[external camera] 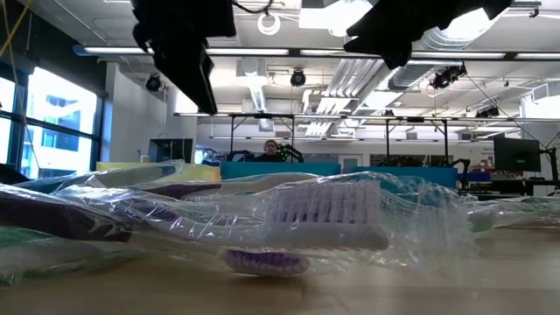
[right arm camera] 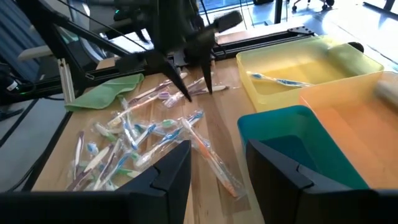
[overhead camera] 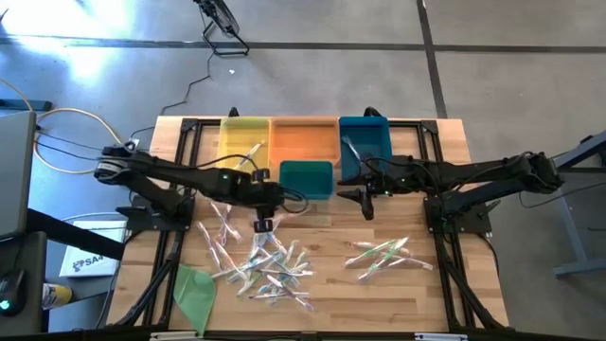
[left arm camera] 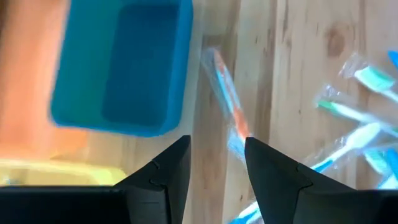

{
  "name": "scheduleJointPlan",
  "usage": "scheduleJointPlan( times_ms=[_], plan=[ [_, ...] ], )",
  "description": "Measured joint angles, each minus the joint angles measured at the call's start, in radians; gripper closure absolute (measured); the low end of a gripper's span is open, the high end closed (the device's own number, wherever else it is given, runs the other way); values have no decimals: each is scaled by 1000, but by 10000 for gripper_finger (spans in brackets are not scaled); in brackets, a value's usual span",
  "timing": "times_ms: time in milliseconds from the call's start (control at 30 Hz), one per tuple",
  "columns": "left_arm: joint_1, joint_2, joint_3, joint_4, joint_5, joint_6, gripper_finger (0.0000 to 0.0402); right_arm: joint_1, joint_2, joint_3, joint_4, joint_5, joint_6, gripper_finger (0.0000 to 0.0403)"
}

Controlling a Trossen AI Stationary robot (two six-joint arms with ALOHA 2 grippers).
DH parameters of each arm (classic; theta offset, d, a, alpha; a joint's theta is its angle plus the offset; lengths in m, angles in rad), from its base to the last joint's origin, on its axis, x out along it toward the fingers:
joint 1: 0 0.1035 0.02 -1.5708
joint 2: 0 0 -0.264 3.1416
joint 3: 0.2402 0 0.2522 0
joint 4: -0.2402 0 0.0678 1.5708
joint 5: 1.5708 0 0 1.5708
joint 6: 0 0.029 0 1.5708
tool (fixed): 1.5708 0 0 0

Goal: Pick & Place Toothbrushes
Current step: Put the orange toothbrush into the dark green bin

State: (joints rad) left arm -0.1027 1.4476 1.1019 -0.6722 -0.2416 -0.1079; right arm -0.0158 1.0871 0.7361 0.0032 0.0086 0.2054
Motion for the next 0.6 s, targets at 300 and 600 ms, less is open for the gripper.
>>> scheduleJointPlan(
  times_ms=[300, 600],
  plan=[
    [-1, 138, 0, 30, 85, -1, 254, 0, 0, 0, -30, 0, 0, 257],
    [-2, 211, -3, 27, 132, -141, 254, 0, 0, 0, -63, 0, 0, 257]
  ],
)
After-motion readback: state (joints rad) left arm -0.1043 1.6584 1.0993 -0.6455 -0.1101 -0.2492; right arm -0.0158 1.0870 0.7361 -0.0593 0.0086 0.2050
